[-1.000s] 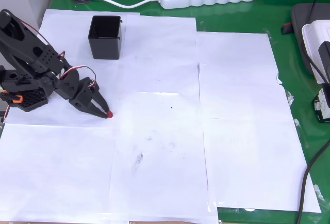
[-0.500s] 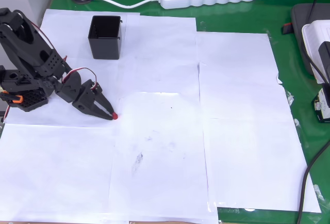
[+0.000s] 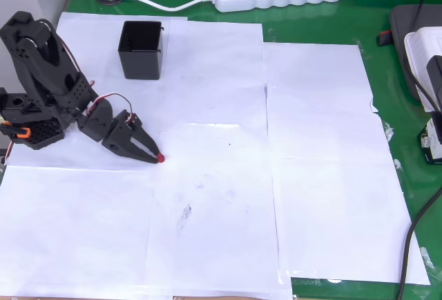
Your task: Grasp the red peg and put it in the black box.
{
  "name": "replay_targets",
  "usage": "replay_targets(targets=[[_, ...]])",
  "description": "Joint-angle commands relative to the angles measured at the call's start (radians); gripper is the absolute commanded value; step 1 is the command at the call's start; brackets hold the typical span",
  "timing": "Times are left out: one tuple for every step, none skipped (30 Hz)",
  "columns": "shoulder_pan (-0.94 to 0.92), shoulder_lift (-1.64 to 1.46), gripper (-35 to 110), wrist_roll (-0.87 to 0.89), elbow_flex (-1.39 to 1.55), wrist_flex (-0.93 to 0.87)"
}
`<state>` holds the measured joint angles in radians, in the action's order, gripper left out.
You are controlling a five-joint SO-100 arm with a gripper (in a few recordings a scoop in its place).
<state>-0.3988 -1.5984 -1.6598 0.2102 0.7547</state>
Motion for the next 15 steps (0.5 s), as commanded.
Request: replay_targets(targets=[[-0.021,-0.098,0,-0.017,0.061,0.063],[-0.021,-0.120,0,-0.017,0.069,0.087],[-0.023,-0.141,0,-0.017,0.078,0.106],[-0.023,-0.156,0,-0.017,0.086,0.123],[-0.025,-0.170,0,-0.017,0.091,0.135],[-0.025,-0.178,0,-0.017,0.098,0.140],[-0.025,-0.183,0,-0.014,0.106,0.140],[-0.023,-0.189,0,-0.014,0.112,0.140],[-0.021,-0.195,0,-0.014,0.121,0.140],[-0.020,-0.201,0,-0.011,0.130,0.140],[-0.017,-0.207,0,-0.009,0.138,0.140],[-0.015,-0.215,0,-0.008,0.146,0.140],[-0.014,-0.221,0,-0.008,0.153,0.140],[-0.012,-0.230,0,-0.006,0.163,0.144],[-0.011,-0.242,0,-0.006,0.173,0.150]])
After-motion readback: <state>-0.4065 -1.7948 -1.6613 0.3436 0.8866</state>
